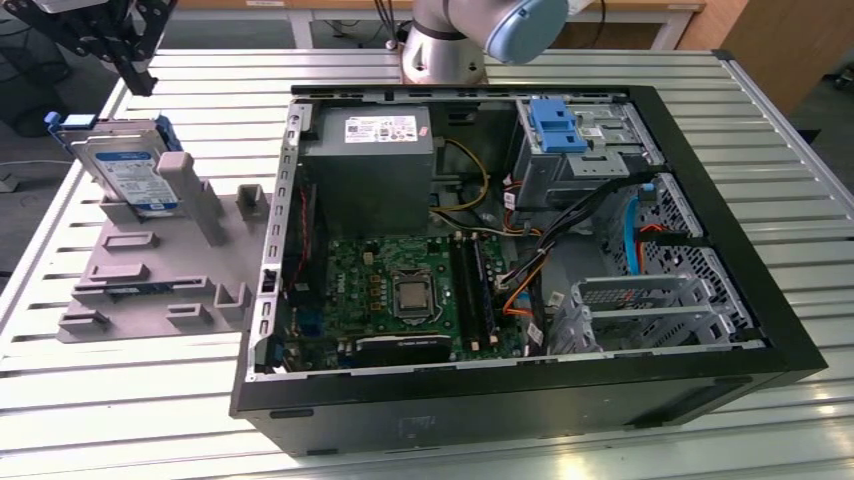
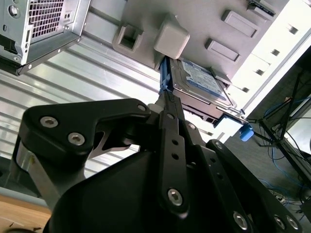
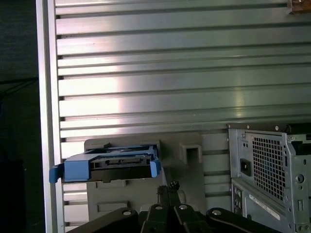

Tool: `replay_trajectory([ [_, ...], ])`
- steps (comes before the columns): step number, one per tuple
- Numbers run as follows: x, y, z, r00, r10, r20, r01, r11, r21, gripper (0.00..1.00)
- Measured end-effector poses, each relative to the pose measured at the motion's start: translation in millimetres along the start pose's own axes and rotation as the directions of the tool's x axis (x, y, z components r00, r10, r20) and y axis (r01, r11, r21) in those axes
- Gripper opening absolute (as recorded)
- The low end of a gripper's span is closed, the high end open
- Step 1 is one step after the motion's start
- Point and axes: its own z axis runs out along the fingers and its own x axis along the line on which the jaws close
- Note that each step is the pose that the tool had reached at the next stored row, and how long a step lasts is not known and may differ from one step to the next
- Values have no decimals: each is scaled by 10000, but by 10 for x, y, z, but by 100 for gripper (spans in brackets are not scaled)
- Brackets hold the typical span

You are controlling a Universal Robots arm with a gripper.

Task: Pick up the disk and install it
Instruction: 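Reach for the disk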

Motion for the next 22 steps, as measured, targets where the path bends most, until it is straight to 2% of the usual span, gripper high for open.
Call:
replay_trajectory([
  [11, 4, -1, 2, 10000, 0, 2, 0, 10000, -1, 11],
  [15, 52, -4, 1, 10000, 0, 1, 0, 10000, -1, 11],
  [22, 94, -7, 1, 10000, 0, 0, 0, 10000, 0, 11],
])
